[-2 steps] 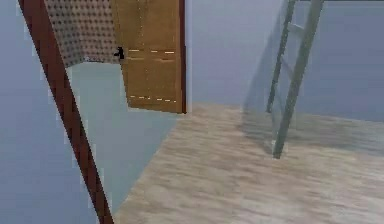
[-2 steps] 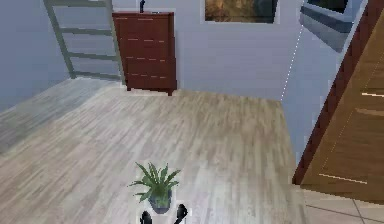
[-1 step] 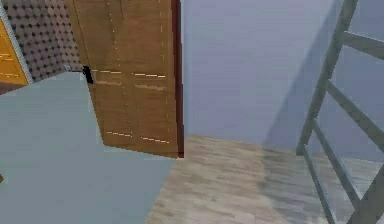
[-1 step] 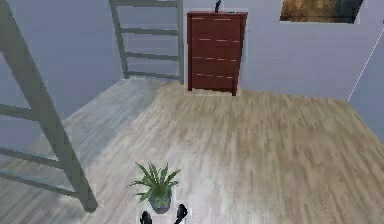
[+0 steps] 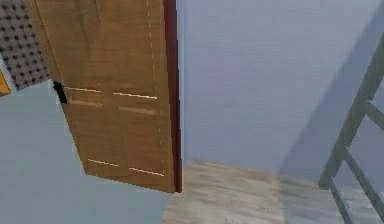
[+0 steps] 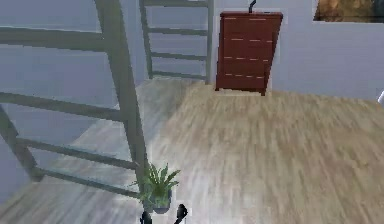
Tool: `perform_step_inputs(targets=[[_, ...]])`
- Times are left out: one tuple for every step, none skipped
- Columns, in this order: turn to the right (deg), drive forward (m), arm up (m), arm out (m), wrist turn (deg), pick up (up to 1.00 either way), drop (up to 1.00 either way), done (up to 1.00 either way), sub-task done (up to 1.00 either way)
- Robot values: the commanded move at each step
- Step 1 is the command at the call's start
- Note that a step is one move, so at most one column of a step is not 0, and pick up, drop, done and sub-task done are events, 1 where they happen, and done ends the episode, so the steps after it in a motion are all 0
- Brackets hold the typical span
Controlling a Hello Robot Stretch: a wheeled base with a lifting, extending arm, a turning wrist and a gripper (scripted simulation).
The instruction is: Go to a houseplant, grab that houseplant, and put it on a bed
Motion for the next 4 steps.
perform_step_inputs(targets=[[-45.0,0.0,0.0,0.0,0.0,0.0,0.0,0.0,0.0],[-45.0,0.0,0.0,0.0,0.0,0.0,0.0,0.0,0.0],[-12.0,0.0,0.0,0.0,0.0,0.0,0.0,0.0,0.0],[0.0,0.3,0.0,0.0,0.0,0.0,0.0,0.0,0.0]])
